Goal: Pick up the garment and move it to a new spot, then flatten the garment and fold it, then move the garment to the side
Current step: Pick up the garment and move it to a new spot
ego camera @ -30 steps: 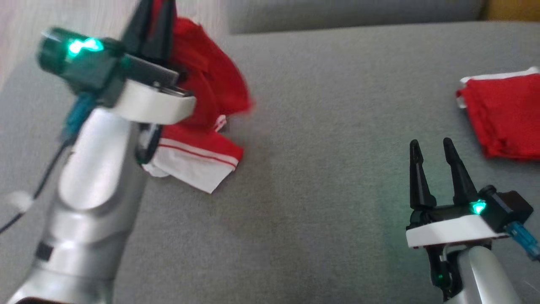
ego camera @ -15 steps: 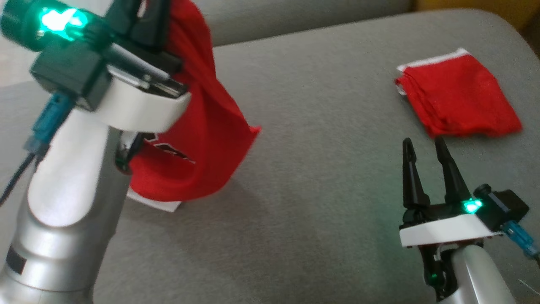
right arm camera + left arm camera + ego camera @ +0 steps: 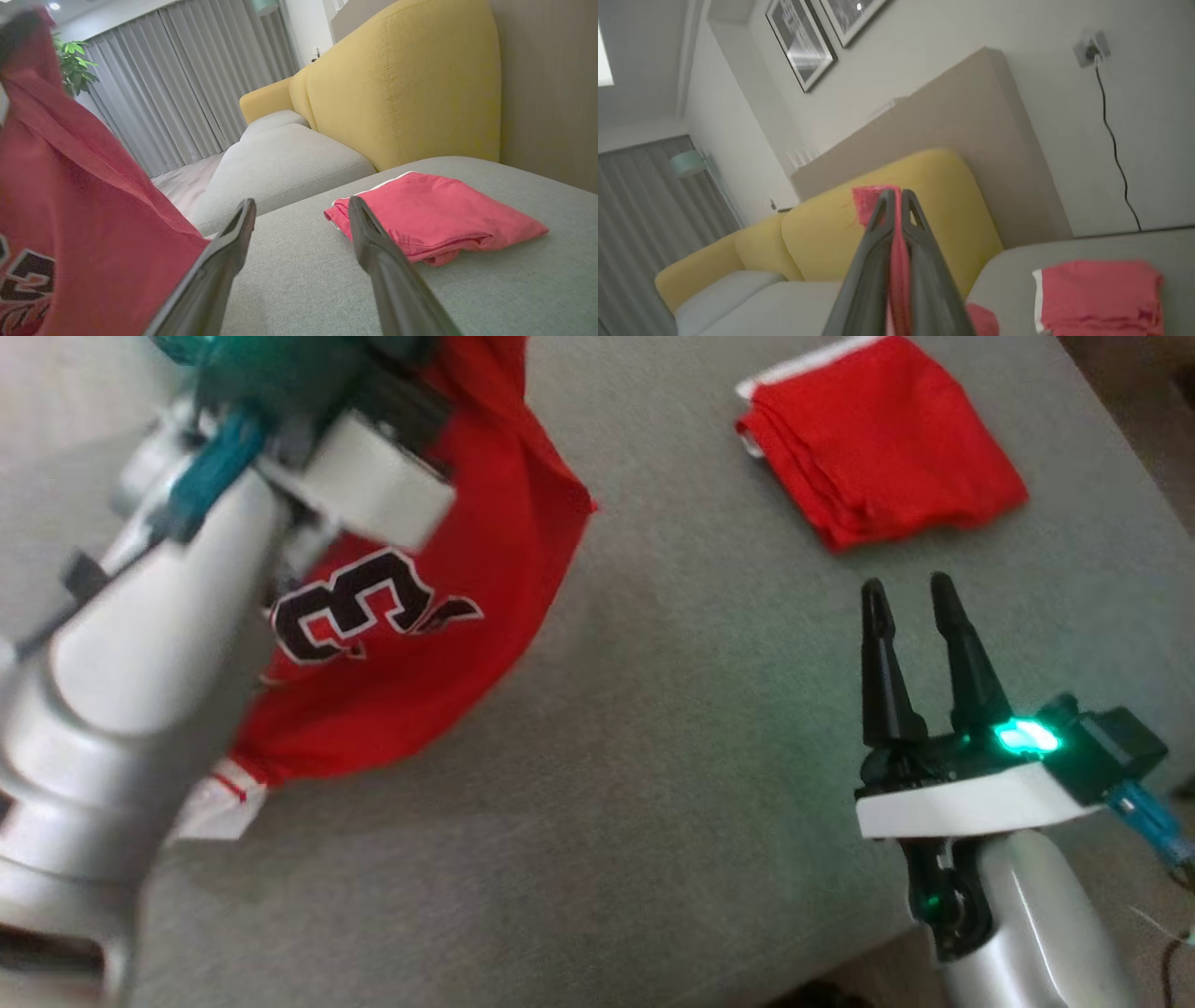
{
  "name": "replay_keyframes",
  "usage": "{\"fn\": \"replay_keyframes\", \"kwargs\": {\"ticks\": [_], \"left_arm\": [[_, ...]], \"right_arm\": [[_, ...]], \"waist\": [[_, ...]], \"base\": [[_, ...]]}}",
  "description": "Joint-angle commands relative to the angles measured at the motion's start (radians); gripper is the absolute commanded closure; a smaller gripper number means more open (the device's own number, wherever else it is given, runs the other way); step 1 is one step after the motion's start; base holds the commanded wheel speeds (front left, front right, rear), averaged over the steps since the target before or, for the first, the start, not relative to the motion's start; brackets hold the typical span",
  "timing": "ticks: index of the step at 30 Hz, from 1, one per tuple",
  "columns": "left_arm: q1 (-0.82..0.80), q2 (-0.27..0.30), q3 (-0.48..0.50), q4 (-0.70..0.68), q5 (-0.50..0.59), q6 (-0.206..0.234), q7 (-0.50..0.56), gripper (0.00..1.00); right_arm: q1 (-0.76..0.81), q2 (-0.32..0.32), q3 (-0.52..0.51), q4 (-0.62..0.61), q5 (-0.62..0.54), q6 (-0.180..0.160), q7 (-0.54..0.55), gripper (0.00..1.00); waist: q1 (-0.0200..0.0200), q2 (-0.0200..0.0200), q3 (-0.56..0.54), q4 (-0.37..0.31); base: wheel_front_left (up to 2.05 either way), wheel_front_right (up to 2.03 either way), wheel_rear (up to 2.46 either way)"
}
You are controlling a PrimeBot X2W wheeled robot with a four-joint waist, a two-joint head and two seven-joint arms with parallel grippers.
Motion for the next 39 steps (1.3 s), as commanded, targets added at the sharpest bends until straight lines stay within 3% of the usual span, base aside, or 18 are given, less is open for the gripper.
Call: {"fn": "replay_keyframes", "kwargs": {"ticks": [1,7,12,13,14,15,20,27,34,39], "left_arm": [[-0.091,0.084,-0.006,0.036,0.01,-0.005,0.035,1.0],[-0.246,0.196,-0.097,0.238,0.01,-0.005,0.055,1.0],[-0.351,0.22,-0.103,0.415,0.05,-0.002,0.04,1.0],[-0.365,0.214,-0.102,0.447,0.052,0.003,0.034,0.65],[-0.379,0.208,-0.103,0.476,0.058,0.01,0.023,0.05],[-0.391,0.2,-0.105,0.507,0.062,0.017,0.015,0.0],[-0.417,0.148,-0.103,0.598,0.056,0.045,-0.032,0.0],[-0.391,0.07,-0.087,0.636,0.0,0.058,-0.144,0.0],[-0.239,0.044,-0.038,0.509,-0.084,0.098,-0.199,0.0],[-0.029,0.06,0.013,0.338,-0.146,0.164,-0.208,0.0]], "right_arm": [[-0.044,-0.004,0.04,-0.05,0.022,-0.001,-0.011,0.0],[-0.052,-0.004,0.109,-0.094,0.073,-0.001,-0.011,0.0],[-0.054,-0.004,0.153,-0.113,0.093,-0.001,-0.011,0.0],[-0.053,-0.004,0.157,-0.116,0.094,-0.001,-0.011,0.0],[-0.052,-0.004,0.16,-0.118,0.095,-0.001,-0.011,0.0],[-0.052,-0.004,0.162,-0.118,0.096,-0.001,-0.011,0.0],[-0.053,-0.004,0.156,-0.116,0.09,-0.001,-0.011,0.0],[-0.061,-0.004,0.125,-0.102,0.051,-0.001,-0.011,0.0],[-0.051,-0.004,0.049,-0.072,-0.013,-0.001,-0.011,0.0],[-0.024,-0.004,-0.017,-0.043,-0.068,-0.001,-0.011,0.0]], "waist": [[-0.0002,0.0,0.085,-0.078],[-0.0002,0.0,0.168,-0.141],[-0.0002,0.0,0.203,-0.178],[-0.0002,0.0,0.205,-0.18],[-0.0002,0.0,0.208,-0.182],[-0.0002,0.0,0.211,-0.182],[-0.0002,0.0,0.213,-0.169],[-0.0002,0.0,0.183,-0.092],[-0.0002,0.0,0.095,0.041],[-0.0002,0.0,0.019,0.158]], "base": [[0.0,0.0,0.0],[0.0,0.0,0.0],[0.0,0.0,0.0],[0.0,0.0,0.0],[0.0,0.0,0.0],[0.0,0.0,0.0],[0.0,0.0,0.0],[0.0,0.0,0.0],[0.0,0.0,0.0],[0.0,0.0,0.0]]}}
